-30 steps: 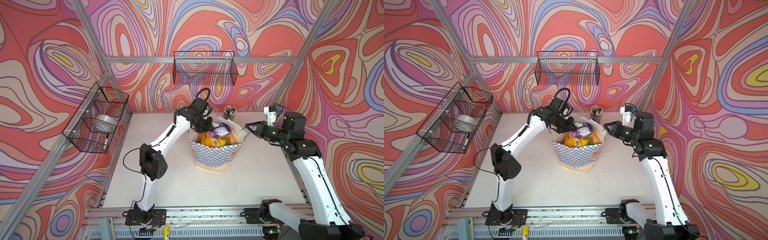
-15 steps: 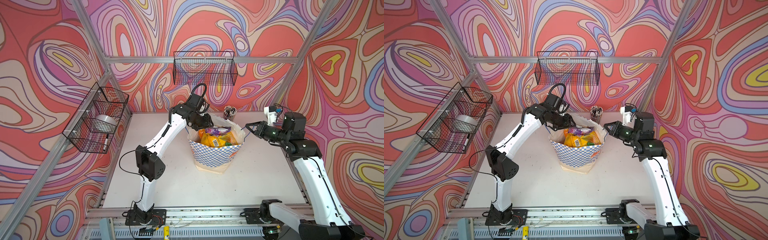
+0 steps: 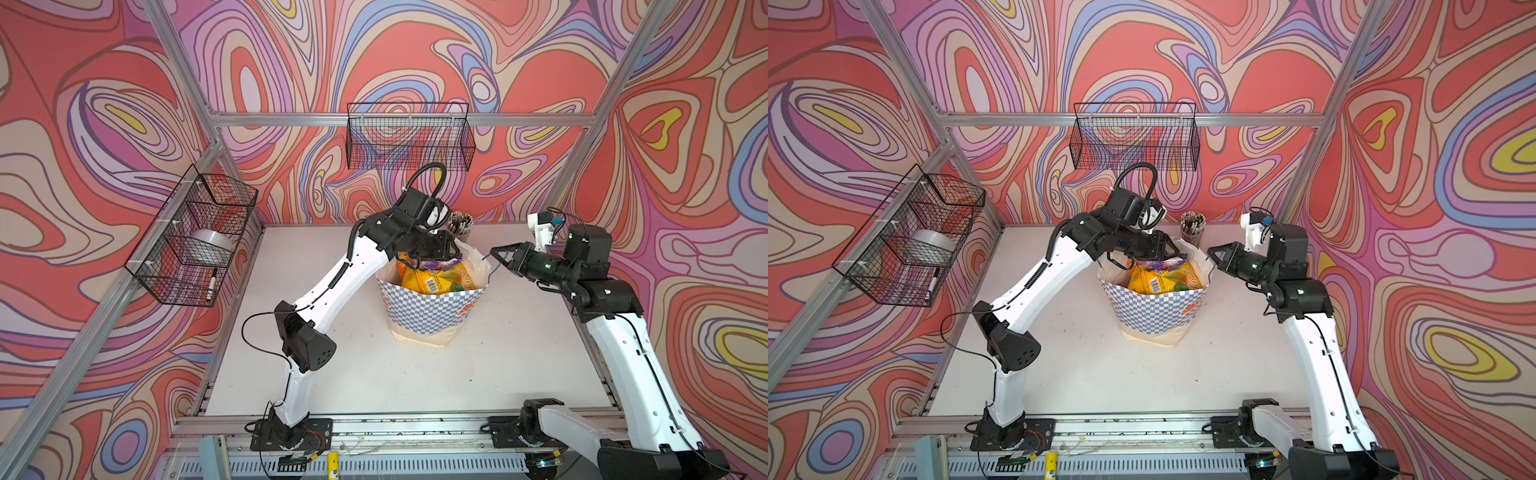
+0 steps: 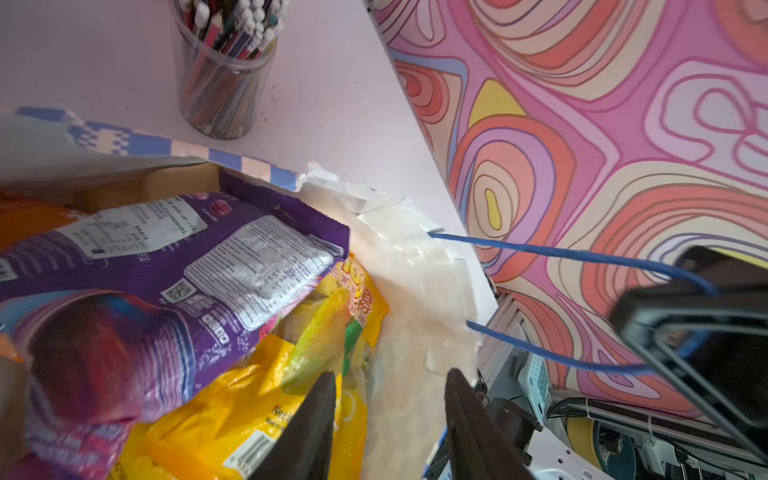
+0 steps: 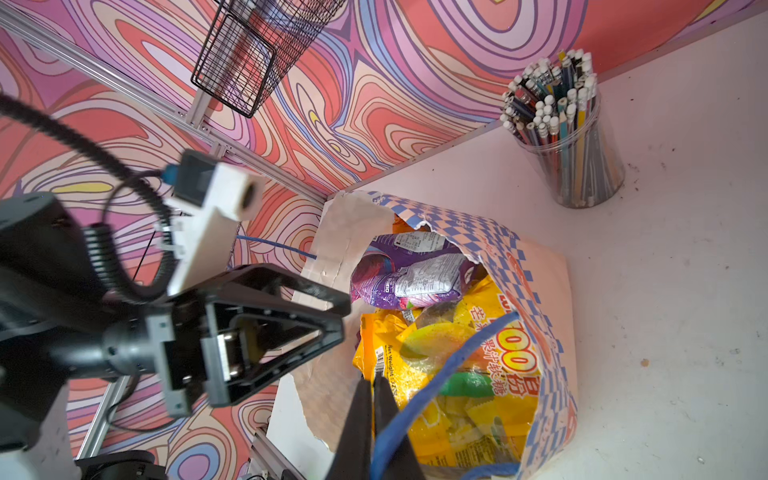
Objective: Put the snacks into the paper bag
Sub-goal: 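Open the left gripper to release the purple pack inside the bag, then withdraw the left gripper up and away from the bag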
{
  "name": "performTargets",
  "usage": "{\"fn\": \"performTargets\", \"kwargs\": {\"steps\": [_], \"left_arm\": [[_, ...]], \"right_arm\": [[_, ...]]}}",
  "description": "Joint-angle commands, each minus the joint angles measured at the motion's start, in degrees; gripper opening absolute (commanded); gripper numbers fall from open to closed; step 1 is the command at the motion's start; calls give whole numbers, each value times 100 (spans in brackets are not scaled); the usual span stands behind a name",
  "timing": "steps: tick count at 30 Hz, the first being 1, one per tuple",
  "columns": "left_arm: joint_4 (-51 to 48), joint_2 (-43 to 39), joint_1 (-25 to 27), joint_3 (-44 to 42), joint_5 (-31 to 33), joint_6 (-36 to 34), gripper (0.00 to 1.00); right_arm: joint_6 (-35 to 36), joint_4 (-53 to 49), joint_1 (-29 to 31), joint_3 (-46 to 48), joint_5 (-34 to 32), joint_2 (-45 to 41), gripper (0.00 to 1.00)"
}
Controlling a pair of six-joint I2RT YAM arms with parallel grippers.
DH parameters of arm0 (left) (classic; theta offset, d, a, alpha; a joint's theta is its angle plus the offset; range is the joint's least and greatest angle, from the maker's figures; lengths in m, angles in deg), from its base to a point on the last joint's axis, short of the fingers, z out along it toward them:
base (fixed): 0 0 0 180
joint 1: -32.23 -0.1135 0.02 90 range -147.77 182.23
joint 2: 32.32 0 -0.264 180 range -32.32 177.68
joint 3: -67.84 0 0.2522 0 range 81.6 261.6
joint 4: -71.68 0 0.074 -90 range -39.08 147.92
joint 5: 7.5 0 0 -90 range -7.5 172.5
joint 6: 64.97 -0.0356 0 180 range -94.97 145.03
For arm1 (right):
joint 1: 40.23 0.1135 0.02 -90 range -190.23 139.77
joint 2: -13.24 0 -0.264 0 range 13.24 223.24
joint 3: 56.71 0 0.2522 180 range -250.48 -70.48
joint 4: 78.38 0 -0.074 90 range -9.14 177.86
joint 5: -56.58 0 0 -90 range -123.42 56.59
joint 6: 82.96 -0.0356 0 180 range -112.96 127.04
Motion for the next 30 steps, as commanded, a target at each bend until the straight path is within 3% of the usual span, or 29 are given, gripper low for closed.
{"fn": "performTargets", "kwargs": {"steps": [1, 8, 15, 21, 24, 27, 30], "left_arm": [[-27, 227, -62, -126, 286, -180, 44], [-154, 634, -104, -499, 819, -409, 48], [-1, 774, -323, -922, 475, -335, 48], [64, -86, -326, -310, -297, -303, 55], [239, -767, -324, -152, -636, -279, 64], [323, -1524, -323, -264, -608, -427, 73], [304, -2261, -326, -646, -172, -775, 83]], "right_arm": [[65, -3, 26, -73, -13, -138, 0], [59, -5, 26, -76, -21, -141, 0], [43, -1, 26, -116, -22, -148, 0], [57, -17, 21, -118, -45, -142, 0], [43, 20, 25, -99, -52, -128, 0], [15, 92, 26, -52, -32, -106, 0], [-12, 165, 24, -29, 8, -73, 0]]}}
